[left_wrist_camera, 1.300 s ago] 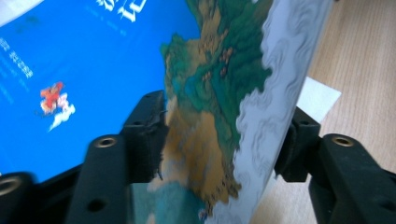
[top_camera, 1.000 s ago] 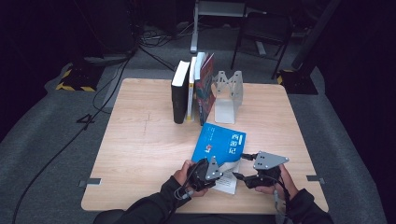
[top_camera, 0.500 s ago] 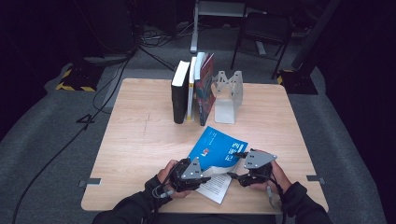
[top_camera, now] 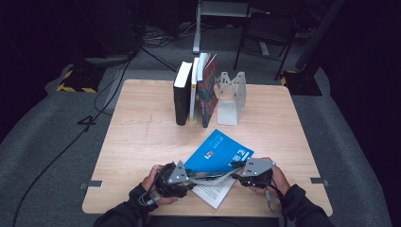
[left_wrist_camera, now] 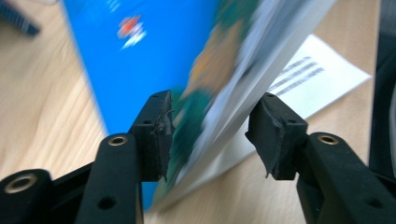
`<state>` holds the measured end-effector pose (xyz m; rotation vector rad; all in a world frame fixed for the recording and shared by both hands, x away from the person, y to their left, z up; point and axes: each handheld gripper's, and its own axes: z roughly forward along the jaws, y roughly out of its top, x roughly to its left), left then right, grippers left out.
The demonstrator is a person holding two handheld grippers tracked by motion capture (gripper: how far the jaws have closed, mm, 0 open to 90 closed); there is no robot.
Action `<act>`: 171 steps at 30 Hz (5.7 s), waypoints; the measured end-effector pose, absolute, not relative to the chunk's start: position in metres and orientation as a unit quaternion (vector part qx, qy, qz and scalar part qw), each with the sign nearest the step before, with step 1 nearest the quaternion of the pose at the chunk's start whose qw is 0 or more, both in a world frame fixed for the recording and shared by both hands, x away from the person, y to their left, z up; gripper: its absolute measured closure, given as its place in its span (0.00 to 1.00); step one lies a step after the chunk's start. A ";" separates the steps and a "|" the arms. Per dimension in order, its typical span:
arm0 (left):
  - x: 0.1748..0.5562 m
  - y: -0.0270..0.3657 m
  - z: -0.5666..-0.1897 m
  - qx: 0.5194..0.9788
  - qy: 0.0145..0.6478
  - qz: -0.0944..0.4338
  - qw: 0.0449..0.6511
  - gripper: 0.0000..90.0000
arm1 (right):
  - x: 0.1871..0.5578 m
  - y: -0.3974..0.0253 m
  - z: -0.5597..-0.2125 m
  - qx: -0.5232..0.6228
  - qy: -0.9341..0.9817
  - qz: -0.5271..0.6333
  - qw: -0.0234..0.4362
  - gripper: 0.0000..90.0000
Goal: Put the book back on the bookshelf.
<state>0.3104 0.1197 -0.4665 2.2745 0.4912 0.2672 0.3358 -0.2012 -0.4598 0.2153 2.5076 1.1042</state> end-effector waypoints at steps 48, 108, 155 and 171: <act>0.352 0.076 -0.447 0.901 0.092 0.106 0.411 0.76 | 0.338 -0.265 -0.462 0.121 0.888 0.383 0.222 0.74; 0.332 0.098 -0.449 0.915 0.156 0.155 0.338 0.70 | 0.316 -0.193 -0.446 0.089 0.881 0.422 0.197 0.70; 0.355 0.044 -0.448 0.903 0.126 0.142 0.385 0.70 | 0.329 -0.235 -0.457 0.132 0.878 0.397 0.234 0.60; 0.361 0.070 -0.438 0.867 0.165 0.112 0.456 0.74 | 0.356 -0.296 -0.465 0.225 0.863 0.391 0.226 0.49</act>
